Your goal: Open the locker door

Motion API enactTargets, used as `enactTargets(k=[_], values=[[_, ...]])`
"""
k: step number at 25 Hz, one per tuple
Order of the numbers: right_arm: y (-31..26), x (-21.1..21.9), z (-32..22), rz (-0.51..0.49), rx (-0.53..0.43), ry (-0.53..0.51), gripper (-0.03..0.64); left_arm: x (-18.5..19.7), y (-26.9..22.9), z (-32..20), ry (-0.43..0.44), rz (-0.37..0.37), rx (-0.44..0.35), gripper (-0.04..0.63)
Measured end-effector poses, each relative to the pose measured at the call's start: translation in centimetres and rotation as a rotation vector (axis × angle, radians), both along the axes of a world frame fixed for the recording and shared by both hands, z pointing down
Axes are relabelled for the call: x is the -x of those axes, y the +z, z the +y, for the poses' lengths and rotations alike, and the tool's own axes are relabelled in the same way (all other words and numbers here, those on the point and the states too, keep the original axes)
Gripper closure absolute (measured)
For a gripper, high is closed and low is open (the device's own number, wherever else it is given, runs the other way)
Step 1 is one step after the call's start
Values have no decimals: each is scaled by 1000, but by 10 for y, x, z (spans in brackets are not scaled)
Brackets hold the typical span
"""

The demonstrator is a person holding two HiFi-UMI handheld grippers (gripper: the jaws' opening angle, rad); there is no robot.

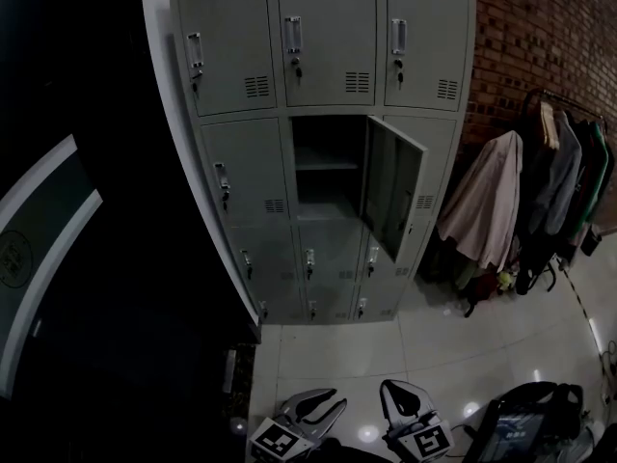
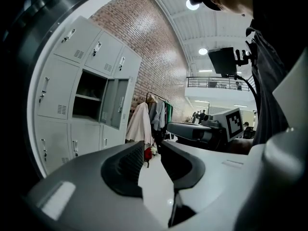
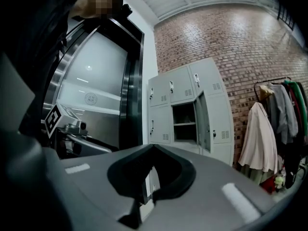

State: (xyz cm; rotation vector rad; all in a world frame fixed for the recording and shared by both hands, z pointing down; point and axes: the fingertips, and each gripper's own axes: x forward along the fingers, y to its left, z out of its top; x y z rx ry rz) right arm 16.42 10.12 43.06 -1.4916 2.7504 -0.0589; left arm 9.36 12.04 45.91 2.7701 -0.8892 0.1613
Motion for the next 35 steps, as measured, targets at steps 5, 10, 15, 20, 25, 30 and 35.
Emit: enactTargets(k=[5, 10, 15, 20, 25, 30, 35], values=[[-2, 4, 4, 22, -7, -7, 617, 10, -3, -1, -31, -2, -8, 494], [1, 8, 6, 36, -16, -10, 617, 15, 3, 4, -26, -6, -2, 549], [3, 13, 8, 64, -19, -26, 617, 15, 4, 7, -22, -12, 3, 551], [4, 16, 8, 55, -10, -39, 617, 17, 5, 7, -20, -12, 5, 551], [5, 15, 7, 43, -9, -37, 617, 18, 7, 8, -19, -12, 6, 551], [7, 12, 9, 48, -1, -36, 617, 16, 6, 9, -17, -13, 7, 551], [7, 11, 10, 46, 8, -39, 617, 16, 8, 12, -16, -15, 13, 551]])
